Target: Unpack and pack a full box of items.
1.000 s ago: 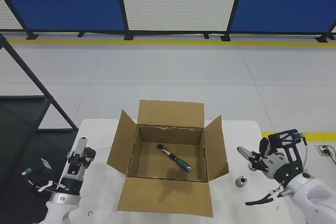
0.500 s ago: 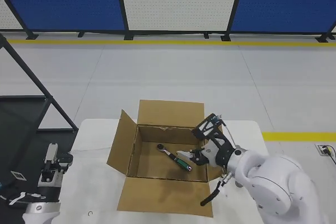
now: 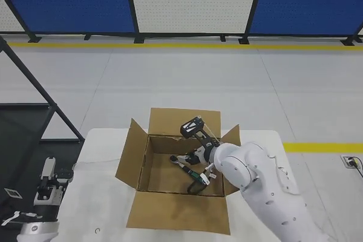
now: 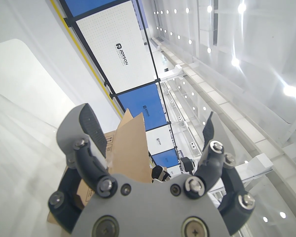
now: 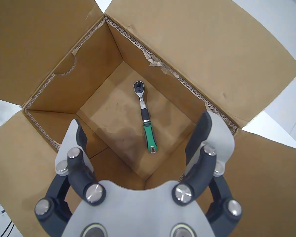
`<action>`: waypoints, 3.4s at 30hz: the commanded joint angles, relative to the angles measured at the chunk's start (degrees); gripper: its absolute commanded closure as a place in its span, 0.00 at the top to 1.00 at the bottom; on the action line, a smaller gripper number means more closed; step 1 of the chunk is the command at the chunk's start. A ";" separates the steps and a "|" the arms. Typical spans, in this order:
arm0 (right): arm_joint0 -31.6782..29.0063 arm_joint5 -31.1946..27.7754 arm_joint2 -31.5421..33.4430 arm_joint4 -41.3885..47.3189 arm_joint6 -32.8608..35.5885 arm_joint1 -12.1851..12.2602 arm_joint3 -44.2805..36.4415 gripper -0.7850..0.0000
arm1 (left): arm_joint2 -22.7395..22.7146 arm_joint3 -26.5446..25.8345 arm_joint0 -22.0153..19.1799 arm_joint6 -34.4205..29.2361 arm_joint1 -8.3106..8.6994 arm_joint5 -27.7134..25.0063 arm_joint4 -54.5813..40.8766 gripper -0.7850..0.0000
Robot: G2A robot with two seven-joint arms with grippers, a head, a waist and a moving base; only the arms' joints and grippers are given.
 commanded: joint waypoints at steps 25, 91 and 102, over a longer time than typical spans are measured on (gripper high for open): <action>15.58 -7.18 -17.32 4.11 8.05 -7.80 31.45 1.00 | 1.02 0.68 -0.57 0.18 -0.05 0.98 0.02 1.00; 20.96 -15.96 -26.27 2.83 -17.10 -22.85 67.77 0.50 | 1.69 0.53 -0.74 1.25 -0.35 1.08 0.97 1.00; 20.62 -16.64 -26.08 1.78 -18.81 -24.02 70.07 0.42 | 1.58 0.51 -0.55 1.43 -0.39 1.10 0.87 1.00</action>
